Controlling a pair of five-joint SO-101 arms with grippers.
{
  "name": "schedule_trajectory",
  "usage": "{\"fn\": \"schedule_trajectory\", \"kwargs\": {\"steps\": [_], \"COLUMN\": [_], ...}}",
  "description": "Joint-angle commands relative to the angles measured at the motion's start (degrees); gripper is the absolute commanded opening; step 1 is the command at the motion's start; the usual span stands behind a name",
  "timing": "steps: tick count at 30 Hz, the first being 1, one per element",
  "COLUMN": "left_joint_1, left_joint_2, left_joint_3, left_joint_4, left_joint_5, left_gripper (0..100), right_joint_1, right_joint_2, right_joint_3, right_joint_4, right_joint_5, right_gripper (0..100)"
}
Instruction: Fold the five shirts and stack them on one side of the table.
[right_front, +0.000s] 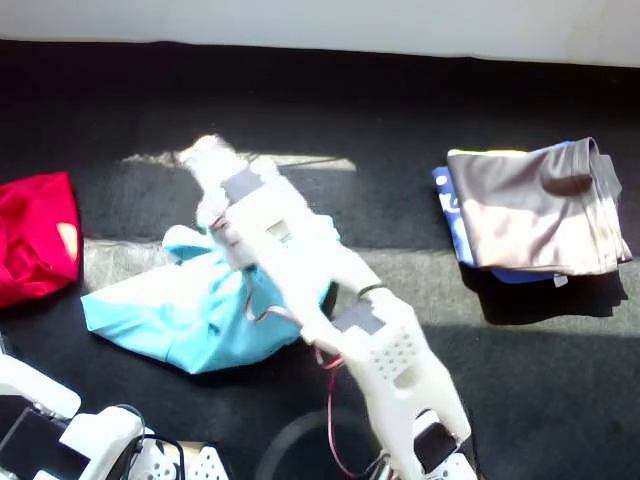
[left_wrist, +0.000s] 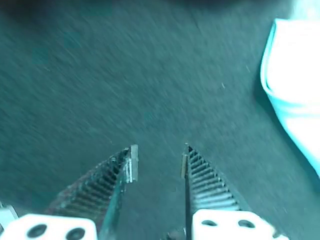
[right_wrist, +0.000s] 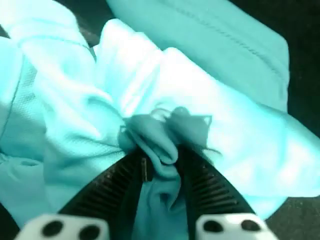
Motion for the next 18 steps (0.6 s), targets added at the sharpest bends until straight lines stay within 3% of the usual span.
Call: {"fn": "schedule_trajectory", "kwargs": {"steps": [1,6,12,18], "left_joint_1": [0.57,5.14,17.01,22.64], "left_joint_2": [-2.15,-2.07,-2.07,-2.07], "left_joint_3": [-2.07,-2.07,-2.24,-6.55], "left_joint_4": [1.49,1.58,1.23,1.41], "left_joint_5": [-0.44,-0.44,3.78,8.79], "left_gripper": [16,16,16,16], "right_joint_1": [9.8,18.86,21.23,25.27], "right_joint_2": [-0.92,-0.48,-0.75,-0.92], "right_joint_3": [-7.16,-16.84,-20.62,-20.79], "right_joint_4": [1.45,6.99,13.93,14.2], "right_joint_5": [-0.18,-0.18,-0.44,-0.18], "right_gripper": [0.5,0.8,1.9,15.4]}}
